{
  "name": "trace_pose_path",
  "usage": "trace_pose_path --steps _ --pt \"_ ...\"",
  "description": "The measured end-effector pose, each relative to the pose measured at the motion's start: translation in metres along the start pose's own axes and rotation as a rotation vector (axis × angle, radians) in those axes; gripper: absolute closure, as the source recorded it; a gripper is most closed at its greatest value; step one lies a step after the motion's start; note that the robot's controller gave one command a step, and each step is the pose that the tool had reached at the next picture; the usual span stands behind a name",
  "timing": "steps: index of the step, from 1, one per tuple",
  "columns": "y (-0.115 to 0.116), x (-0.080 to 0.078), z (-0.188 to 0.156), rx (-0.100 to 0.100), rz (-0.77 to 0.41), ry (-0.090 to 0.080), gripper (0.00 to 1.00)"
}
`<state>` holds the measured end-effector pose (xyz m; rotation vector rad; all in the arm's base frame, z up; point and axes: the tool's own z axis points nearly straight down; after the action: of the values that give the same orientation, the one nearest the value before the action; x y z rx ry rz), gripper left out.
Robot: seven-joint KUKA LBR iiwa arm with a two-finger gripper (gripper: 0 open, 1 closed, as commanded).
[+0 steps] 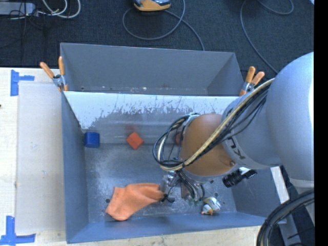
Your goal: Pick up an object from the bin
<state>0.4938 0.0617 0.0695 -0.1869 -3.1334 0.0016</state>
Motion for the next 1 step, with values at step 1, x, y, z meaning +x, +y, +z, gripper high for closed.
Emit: trace_pose_path --steps 1 --pt "0.0 0.0002 0.0003 0.0 -0.001 0.001 0.0"
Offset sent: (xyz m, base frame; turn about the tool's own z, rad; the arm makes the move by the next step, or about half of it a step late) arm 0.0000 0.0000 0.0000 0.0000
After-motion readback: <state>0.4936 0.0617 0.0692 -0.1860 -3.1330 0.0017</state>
